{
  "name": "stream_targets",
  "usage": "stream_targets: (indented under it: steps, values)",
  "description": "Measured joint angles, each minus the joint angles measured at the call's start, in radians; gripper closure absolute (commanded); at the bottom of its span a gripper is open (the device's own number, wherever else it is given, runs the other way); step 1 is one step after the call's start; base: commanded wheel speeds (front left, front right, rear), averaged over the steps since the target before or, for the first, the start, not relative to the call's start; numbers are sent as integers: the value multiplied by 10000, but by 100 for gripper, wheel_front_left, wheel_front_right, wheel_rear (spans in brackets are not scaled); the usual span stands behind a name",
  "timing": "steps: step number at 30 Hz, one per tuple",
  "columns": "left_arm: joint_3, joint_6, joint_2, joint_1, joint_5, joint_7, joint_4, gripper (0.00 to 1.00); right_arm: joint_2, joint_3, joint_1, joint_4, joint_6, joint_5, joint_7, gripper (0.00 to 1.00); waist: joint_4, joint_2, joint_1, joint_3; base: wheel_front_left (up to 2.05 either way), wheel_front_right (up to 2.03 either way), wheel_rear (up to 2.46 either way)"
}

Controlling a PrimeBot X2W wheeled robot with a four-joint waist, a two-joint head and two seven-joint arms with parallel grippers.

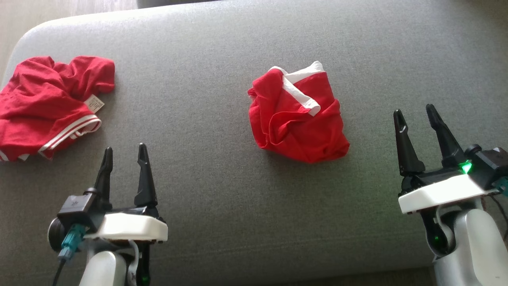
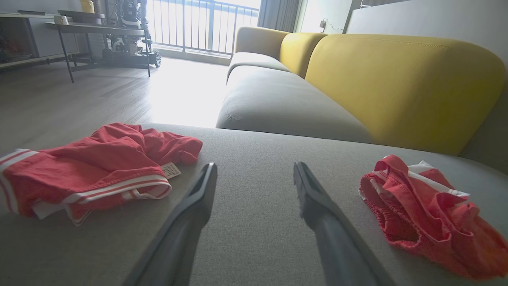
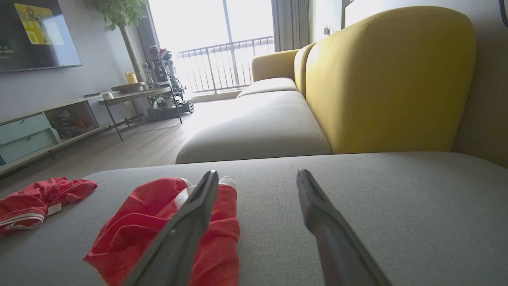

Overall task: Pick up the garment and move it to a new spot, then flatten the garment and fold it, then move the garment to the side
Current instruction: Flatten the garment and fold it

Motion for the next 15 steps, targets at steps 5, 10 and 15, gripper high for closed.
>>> stream_targets:
  steps: [5, 10, 15]
  values:
    - [-54, 2, 0, 5, 0, 0, 40, 0, 2, 19, -1, 56, 0, 0, -48, 0, 18, 0, 0, -25, 0, 0, 0]
    - [-127, 2, 0, 10, 75, 0, 98, 0, 4, 19, -4, 92, 0, -2, -48, 0, 115, 0, 0, 23, 0, 0, 0]
    - [-276, 0, 0, 9, 75, 0, 157, 0, 2, 316, -44, 94, 0, -12, -42, 100, 281, 0, 0, 171, 0, 0, 0]
